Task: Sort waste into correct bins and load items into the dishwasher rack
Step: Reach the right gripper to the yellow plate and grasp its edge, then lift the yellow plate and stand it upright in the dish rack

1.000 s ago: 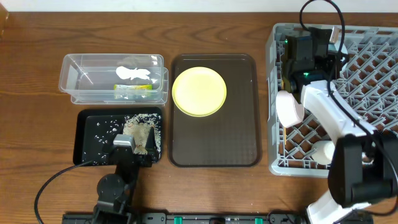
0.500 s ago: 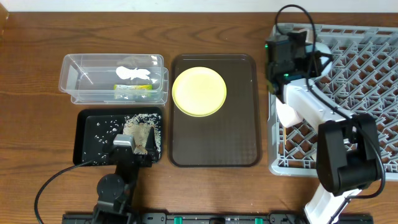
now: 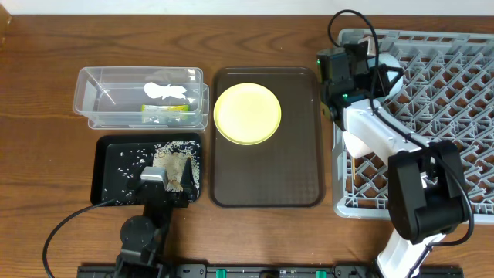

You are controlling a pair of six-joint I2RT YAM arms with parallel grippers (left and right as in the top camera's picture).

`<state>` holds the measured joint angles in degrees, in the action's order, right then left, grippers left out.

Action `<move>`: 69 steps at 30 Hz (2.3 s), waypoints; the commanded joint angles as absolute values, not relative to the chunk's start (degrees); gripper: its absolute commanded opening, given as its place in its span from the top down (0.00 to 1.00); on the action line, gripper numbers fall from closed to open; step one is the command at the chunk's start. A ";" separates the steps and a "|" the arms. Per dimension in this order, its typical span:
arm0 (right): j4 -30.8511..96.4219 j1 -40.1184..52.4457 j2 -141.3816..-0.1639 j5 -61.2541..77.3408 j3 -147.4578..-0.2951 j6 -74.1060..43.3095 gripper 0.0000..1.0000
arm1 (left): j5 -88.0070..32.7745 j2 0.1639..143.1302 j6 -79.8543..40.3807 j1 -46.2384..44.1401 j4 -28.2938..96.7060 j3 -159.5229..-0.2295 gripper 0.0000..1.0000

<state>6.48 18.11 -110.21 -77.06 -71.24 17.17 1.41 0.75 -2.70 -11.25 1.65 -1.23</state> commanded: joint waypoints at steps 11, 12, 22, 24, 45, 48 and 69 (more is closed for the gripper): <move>9.43 26.96 -111.98 -73.78 -70.83 17.17 0.53 | 1.91 0.71 -1.96 -10.90 4.05 -0.23 0.12; 9.45 27.62 -111.55 -74.17 -70.83 17.17 0.49 | 1.91 0.71 -1.96 -10.90 4.05 -0.23 0.12; 17.85 37.56 -98.78 -48.84 -70.94 5.08 0.35 | 1.93 0.71 -1.96 -10.90 4.05 -0.23 0.12; 22.55 39.27 -96.44 -30.15 -70.94 -2.66 0.33 | 1.91 0.71 -1.96 -10.90 4.05 -0.23 0.12; 27.07 33.65 -113.38 0.23 -70.26 -46.26 0.59 | 1.91 0.71 -1.96 -10.90 4.05 -0.23 0.12; 26.57 33.67 -113.60 -0.36 -70.26 -46.28 0.65 | 1.93 0.71 -1.96 -10.90 4.05 -0.23 0.12; 40.29 33.28 -80.01 -37.15 -70.57 -36.95 0.99 | 1.91 0.71 -1.96 -10.90 4.05 -0.23 0.12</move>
<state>38.15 33.58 -87.00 -18.94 -70.24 -39.59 1.41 0.75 -2.70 -11.25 1.65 -1.23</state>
